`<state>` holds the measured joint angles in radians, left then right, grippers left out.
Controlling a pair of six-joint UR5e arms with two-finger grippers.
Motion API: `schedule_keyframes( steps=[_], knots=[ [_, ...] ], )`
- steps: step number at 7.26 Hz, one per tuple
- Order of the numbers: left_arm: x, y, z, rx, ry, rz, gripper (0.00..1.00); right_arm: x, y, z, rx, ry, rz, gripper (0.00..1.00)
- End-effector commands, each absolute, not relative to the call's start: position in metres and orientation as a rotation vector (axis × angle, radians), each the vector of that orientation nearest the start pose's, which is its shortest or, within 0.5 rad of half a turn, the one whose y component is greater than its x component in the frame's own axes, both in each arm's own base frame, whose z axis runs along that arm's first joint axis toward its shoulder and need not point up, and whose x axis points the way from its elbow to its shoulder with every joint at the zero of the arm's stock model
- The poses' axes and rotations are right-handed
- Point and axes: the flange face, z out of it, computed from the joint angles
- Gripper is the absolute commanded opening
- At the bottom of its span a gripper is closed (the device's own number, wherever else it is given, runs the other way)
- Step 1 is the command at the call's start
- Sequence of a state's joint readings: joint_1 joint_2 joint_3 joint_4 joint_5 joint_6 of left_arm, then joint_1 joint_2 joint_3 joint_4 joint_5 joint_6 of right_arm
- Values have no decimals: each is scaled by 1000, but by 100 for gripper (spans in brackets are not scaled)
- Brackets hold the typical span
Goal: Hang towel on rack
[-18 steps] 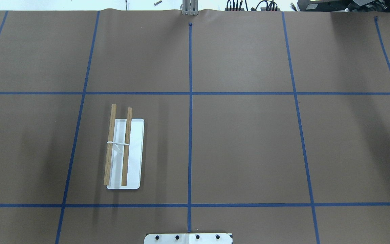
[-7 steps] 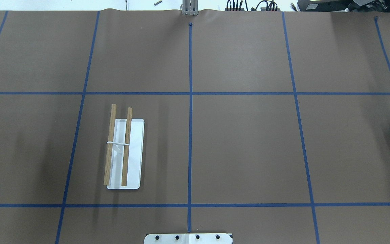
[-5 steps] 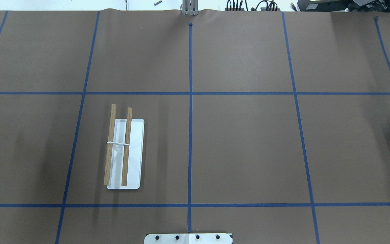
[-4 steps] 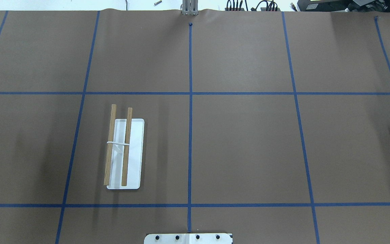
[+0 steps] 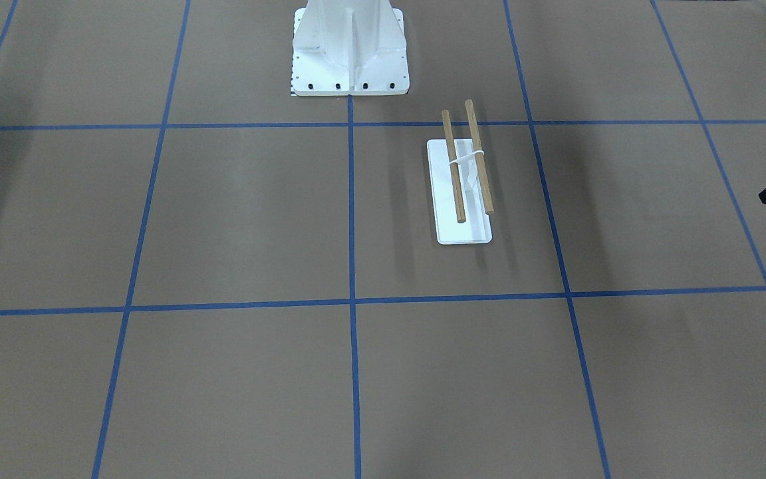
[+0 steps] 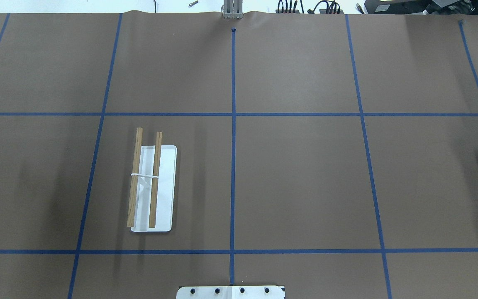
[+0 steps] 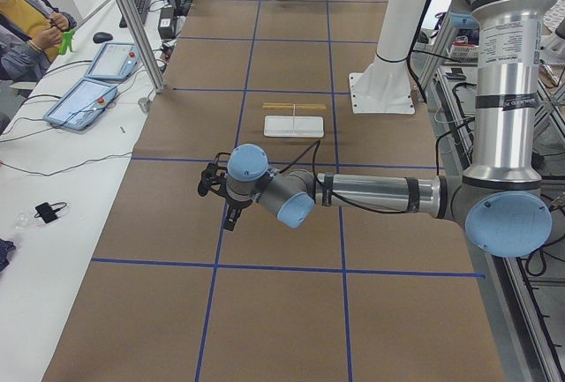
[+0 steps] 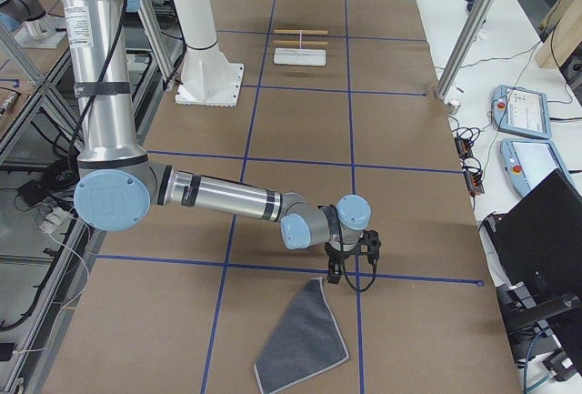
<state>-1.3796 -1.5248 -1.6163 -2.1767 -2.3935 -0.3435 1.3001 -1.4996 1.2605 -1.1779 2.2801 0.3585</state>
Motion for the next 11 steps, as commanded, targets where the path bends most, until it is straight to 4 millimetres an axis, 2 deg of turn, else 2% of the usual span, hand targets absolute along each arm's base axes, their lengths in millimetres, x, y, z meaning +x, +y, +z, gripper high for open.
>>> schedule_keyframes(
  steps=[1,2,4,5,6,8,9,10,11],
  knots=[
    [35,-497,580,333,927,79,98,-71,-514,747,-85,-700,30,79],
    [35,-497,579,332,928,76,98,-70,-513,748,-81,-690,29,79],
    [34,-498,580,332,926,73,98,-67,-504,756,-96,-685,33,71],
    [34,-498,580,332,926,73,98,-67,-504,758,-99,-686,34,59],
    [34,-498,580,332,926,73,98,-68,-502,764,-111,-682,35,55],
    [34,-498,580,332,926,73,98,-68,-502,765,-109,-682,29,48],
    [34,-498,580,332,926,73,98,-68,-502,765,-109,-682,29,32],
    [34,-497,579,333,928,74,98,-68,-503,764,-108,-683,28,8],
    [34,-498,580,332,926,73,98,-68,-503,765,-109,-682,27,0]
  ],
)
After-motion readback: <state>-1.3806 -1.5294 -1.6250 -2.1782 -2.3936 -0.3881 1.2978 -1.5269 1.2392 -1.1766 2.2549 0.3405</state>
